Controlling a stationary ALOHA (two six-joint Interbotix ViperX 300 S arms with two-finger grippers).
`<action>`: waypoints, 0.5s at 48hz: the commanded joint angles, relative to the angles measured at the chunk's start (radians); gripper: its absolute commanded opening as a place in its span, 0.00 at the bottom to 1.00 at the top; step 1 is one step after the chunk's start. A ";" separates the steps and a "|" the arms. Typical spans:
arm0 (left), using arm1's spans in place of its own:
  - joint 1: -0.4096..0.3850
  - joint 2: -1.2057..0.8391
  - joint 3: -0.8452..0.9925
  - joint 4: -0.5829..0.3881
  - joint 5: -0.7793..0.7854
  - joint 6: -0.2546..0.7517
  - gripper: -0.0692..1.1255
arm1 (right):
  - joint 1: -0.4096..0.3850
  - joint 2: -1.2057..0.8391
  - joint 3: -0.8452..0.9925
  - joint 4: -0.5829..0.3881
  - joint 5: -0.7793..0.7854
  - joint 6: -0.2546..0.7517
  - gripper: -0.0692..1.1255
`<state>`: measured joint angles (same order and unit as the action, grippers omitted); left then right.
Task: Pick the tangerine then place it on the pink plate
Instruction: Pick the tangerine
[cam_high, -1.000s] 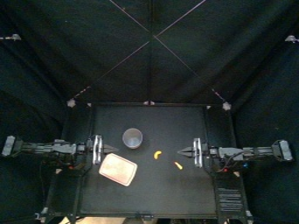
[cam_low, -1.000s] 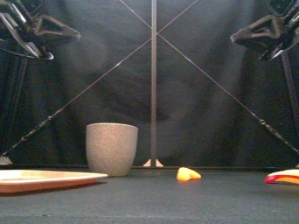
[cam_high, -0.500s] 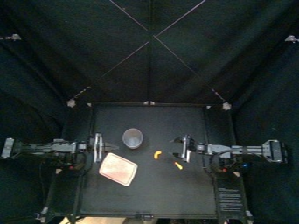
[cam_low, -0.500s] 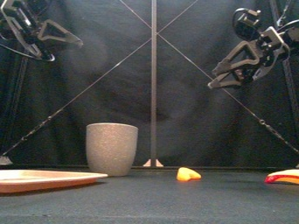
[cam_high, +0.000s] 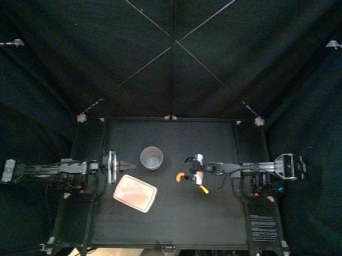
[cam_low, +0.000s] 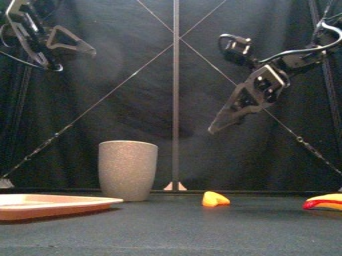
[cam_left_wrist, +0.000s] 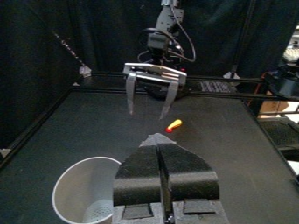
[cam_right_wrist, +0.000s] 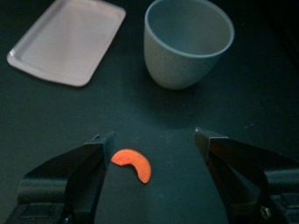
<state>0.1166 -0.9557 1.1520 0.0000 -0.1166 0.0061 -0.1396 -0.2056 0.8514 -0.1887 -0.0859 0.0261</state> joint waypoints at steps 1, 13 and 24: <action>0.011 0.005 -0.021 0.006 -0.009 0.002 0.11 | 0.032 0.058 -0.095 -0.077 0.118 -0.005 0.92; 0.015 0.003 -0.008 0.006 -0.009 0.002 0.11 | 0.064 0.195 -0.173 -0.160 0.282 -0.005 0.92; 0.018 0.005 0.000 0.009 -0.028 0.002 0.11 | 0.061 0.267 -0.199 -0.152 0.281 -0.006 0.92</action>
<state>0.1304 -0.9557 1.1658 0.0046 -0.1273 0.0061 -0.0752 0.0644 0.6811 -0.3421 0.1979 0.0199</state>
